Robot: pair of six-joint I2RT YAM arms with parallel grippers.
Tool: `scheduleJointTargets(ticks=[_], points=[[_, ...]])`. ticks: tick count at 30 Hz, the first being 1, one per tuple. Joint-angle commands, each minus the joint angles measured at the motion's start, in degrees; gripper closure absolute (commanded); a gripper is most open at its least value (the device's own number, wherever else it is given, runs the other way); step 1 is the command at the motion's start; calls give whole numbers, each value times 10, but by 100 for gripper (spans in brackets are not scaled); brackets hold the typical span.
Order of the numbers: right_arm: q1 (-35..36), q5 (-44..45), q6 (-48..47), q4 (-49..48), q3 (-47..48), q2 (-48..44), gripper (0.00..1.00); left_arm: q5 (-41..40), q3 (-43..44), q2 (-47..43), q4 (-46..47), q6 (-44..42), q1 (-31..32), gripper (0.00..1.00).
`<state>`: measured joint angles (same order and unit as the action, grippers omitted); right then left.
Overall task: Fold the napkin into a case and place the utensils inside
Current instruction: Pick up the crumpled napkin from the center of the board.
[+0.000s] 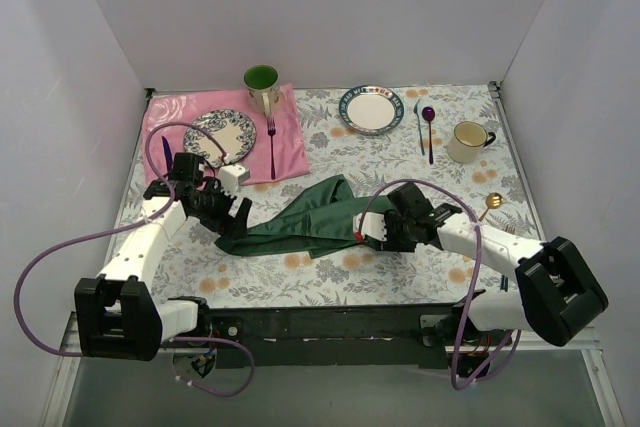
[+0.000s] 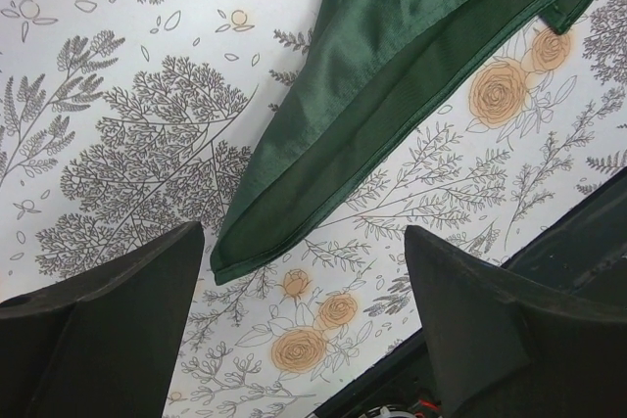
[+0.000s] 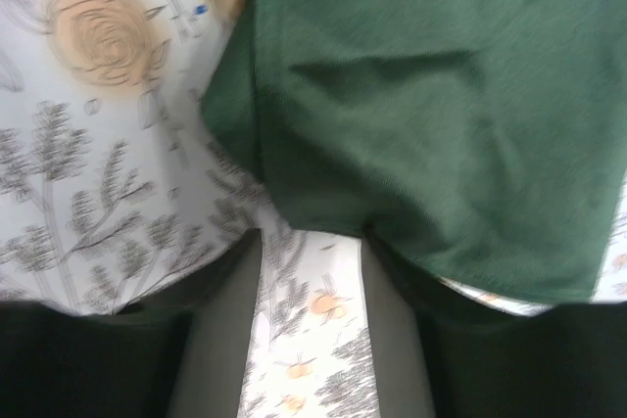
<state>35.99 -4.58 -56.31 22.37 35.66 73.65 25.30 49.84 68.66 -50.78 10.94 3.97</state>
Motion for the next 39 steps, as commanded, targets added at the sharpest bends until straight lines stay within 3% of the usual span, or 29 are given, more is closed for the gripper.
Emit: scheduleJointTargets(ticks=[1,2,3,11,18,19,22,23,24,26,30,39], points=[[2,41,28,-88,13,22,63,-23,-24,-15,32,10,-2,16],[2,42,33,-90,20,24,90,-30,-28,-19,37,11,-2,16],[2,61,38,-88,31,23,98,-32,-31,-23,45,12,-2,16],[0,49,87,-33,103,-47,99,-73,-66,-9,75,-5,-2,15],[-2,5,89,44,130,-38,99,-101,-112,-19,100,-42,-2,21],[-2,2,89,52,129,-38,95,-109,-113,-17,101,-45,-2,23],[-2,-10,84,72,115,-44,61,-122,-124,-9,107,-51,-2,31],[-2,-10,79,72,105,-53,42,-126,-126,-7,108,-52,-2,39],[-2,-14,72,70,87,-61,31,-126,-127,-6,111,-51,-2,43],[-2,-18,46,61,62,-79,18,-127,-125,0,117,-40,-2,52],[3,-30,29,42,13,-93,22,-114,-107,34,109,-15,-2,65],[8,-39,45,-9,-10,-41,35,-103,-90,55,104,5,-2,67]])
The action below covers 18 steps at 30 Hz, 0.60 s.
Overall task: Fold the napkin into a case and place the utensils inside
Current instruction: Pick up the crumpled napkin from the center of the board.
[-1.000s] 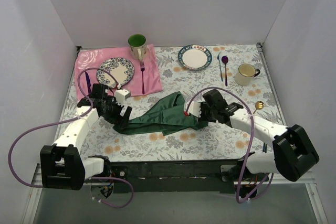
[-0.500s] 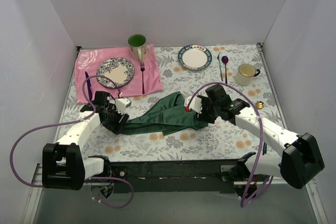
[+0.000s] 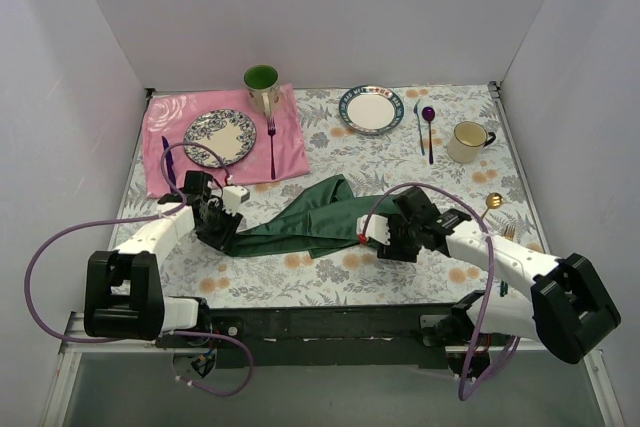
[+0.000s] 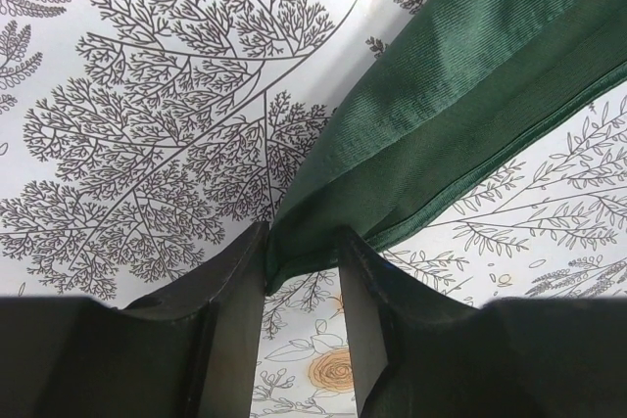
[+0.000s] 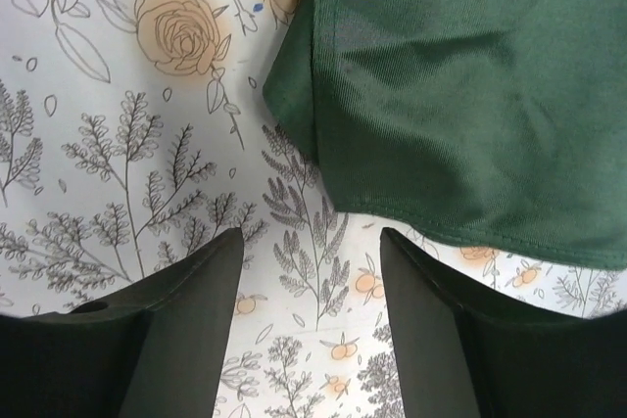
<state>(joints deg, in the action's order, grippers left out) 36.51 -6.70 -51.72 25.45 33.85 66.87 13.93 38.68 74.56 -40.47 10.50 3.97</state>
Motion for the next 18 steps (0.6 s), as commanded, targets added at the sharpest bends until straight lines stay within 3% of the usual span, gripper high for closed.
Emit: scheduleJointTargets(ticks=[1,6,9,10,11,13,14,15,18], points=[[3,-14,0,-44,6,31,35,11,22,-4,1,9,-2,67],[2,17,0,-134,-25,60,36,10,21,-6,0,14,-2,67],[2,45,-6,-177,-42,77,42,6,20,-4,0,15,-2,69],[3,49,-14,-181,-45,81,46,4,20,-3,0,15,-2,70],[3,52,-20,-183,-48,86,60,-1,20,-2,2,16,-2,71],[1,58,-27,-178,-48,90,74,-4,25,4,3,15,-2,74],[2,57,-27,-173,-46,87,90,-6,26,6,4,15,-2,76],[1,56,-27,-168,-43,85,98,-8,29,8,4,16,-2,79],[1,54,-22,-125,-21,60,99,-3,43,9,-3,16,-2,82]])
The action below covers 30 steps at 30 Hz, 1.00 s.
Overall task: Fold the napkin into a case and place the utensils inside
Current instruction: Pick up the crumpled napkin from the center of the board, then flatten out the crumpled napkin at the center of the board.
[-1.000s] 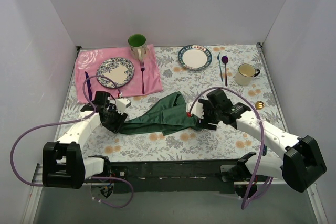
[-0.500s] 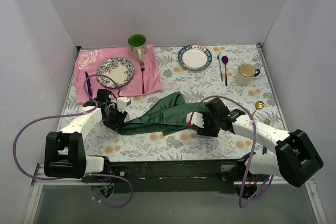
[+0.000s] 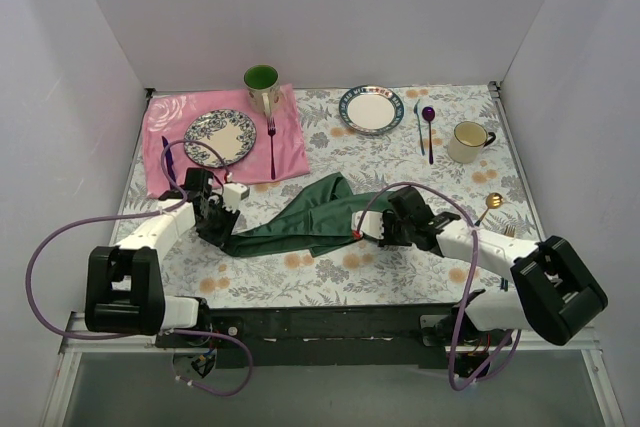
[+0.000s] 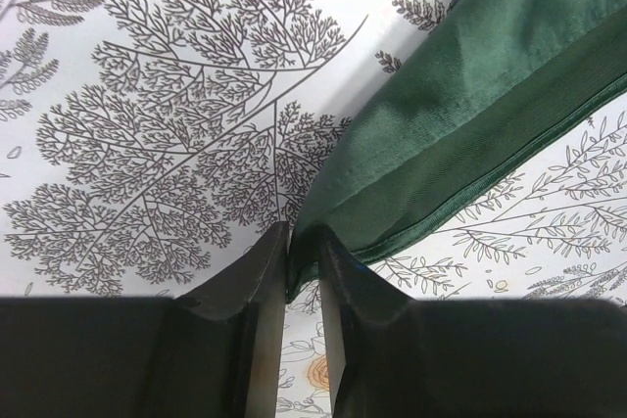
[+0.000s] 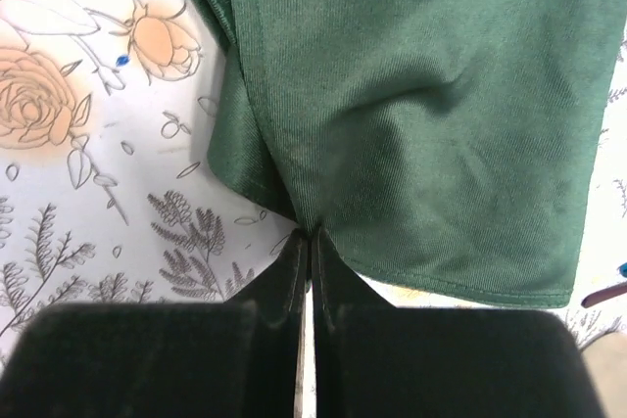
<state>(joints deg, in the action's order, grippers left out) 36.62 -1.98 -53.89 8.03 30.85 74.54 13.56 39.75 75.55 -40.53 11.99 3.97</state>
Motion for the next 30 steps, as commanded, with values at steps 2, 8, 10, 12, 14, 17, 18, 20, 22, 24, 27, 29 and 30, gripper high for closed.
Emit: scheduleJointTargets(ticks=[2,8,10,12,14,17,18,20,22,24,27,29,30], points=[[-2,7,1,83,37,-46,99,5,45,-11,-8,-1,-2,86],[-16,6,27,160,148,-104,99,31,106,-51,-43,-8,-2,100],[-18,12,47,172,180,-112,99,47,144,-61,-58,-6,-2,100],[-19,16,59,184,224,-113,99,56,179,-78,-70,-3,-2,100],[-20,33,77,189,251,-117,99,66,197,-89,-79,-2,-2,100],[-24,60,86,195,299,-121,99,60,234,-109,-87,-2,-2,100],[-29,68,85,192,306,-125,99,57,238,-116,-86,-1,-2,100],[-32,69,78,191,321,-135,99,46,249,-125,-80,3,-2,100],[-33,58,73,214,329,-141,99,38,248,-132,-75,9,-2,100],[-32,46,77,226,329,-142,99,26,249,-131,-70,15,-2,100],[-33,59,93,226,339,-145,99,18,265,-131,-64,37,-2,100],[-34,69,102,210,362,-153,99,20,293,-133,-61,51,-2,100],[-34,71,112,206,373,-154,99,22,304,-133,-61,54,-2,100]])
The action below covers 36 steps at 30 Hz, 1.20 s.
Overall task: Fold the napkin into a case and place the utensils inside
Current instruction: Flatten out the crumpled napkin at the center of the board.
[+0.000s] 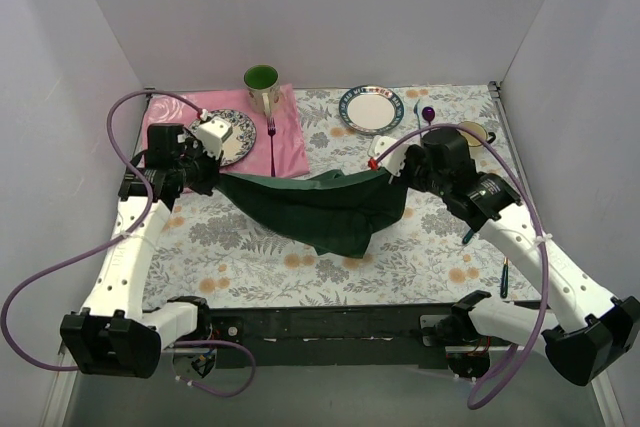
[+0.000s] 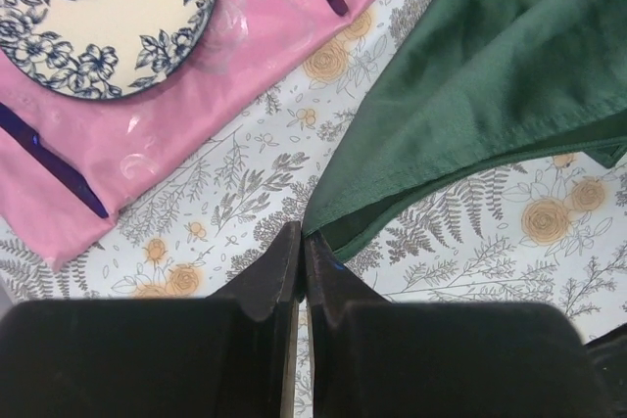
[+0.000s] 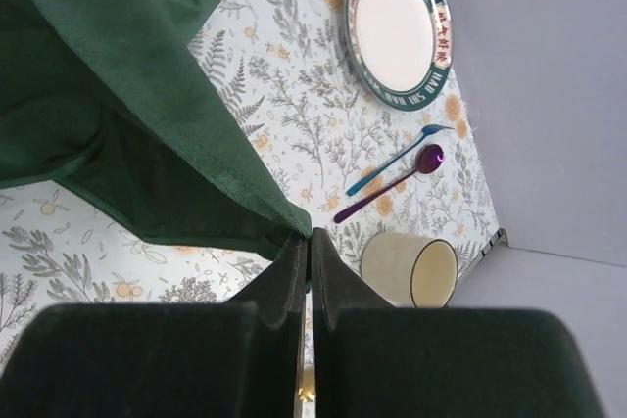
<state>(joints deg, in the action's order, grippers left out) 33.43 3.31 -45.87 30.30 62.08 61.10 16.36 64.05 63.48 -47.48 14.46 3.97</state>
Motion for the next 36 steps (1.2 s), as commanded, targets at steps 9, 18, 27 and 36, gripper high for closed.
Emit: scheduleJointTargets(ticks=[9,18,27,36], points=[[-2,61,54,-31,287,26,99,40,325,47,-40,58,-2,100],[-1,67,16,-44,402,26,99,53,434,6,-18,22,-2,100],[-1,-25,20,70,490,-41,99,93,438,-121,-32,22,-2,100],[-9,-89,69,149,567,-26,99,79,563,-82,-110,55,-2,100]])
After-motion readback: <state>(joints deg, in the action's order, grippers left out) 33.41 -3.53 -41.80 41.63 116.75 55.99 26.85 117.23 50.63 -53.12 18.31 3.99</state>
